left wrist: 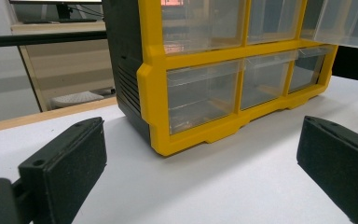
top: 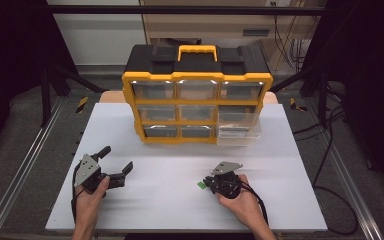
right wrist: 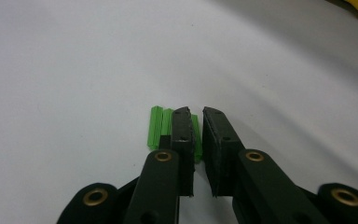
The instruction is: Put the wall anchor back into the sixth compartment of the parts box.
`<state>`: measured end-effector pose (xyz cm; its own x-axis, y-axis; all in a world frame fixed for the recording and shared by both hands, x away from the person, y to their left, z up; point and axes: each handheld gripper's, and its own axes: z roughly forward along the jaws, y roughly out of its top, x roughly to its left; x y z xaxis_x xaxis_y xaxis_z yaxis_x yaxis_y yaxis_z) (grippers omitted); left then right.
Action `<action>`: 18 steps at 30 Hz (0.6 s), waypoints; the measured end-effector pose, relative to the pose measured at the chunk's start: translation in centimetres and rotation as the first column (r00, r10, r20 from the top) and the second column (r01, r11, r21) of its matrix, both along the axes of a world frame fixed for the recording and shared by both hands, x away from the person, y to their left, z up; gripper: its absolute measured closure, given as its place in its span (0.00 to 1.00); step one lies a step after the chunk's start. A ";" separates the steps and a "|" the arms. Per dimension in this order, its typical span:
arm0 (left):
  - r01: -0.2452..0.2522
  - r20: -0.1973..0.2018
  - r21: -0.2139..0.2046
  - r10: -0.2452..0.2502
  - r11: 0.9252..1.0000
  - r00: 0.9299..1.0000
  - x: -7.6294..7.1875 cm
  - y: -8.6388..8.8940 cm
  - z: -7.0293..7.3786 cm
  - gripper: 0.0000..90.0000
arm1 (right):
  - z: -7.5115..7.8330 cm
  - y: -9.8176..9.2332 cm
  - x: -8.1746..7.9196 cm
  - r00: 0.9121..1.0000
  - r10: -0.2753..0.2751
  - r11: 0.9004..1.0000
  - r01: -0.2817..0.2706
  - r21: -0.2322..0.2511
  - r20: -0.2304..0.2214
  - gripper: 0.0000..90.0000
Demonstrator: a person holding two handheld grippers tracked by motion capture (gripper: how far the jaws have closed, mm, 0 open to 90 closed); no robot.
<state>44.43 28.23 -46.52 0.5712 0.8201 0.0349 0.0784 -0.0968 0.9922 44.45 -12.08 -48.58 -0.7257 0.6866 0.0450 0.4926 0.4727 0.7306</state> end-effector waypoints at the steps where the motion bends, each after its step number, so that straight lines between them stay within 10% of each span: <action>1: -0.001 0.000 -0.001 0.001 1.000 1.000 0.0 0.0 0.0 0.01 | 0.0 0.0 0.0 1.000 0.000 1.000 0.000 -0.001 0.003 0.93; 18: -0.013 -0.009 -0.014 0.013 1.000 1.000 0.0 0.2 -0.1 0.01 | 2.5 -1.6 -1.2 0.990 -0.058 0.993 0.044 0.112 0.125 0.94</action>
<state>44.40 28.44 -46.66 0.5604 0.8281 0.0184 0.0884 -0.0820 0.9927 43.21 -13.71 -46.05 -0.6947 0.7186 0.0306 0.4131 0.3637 0.8349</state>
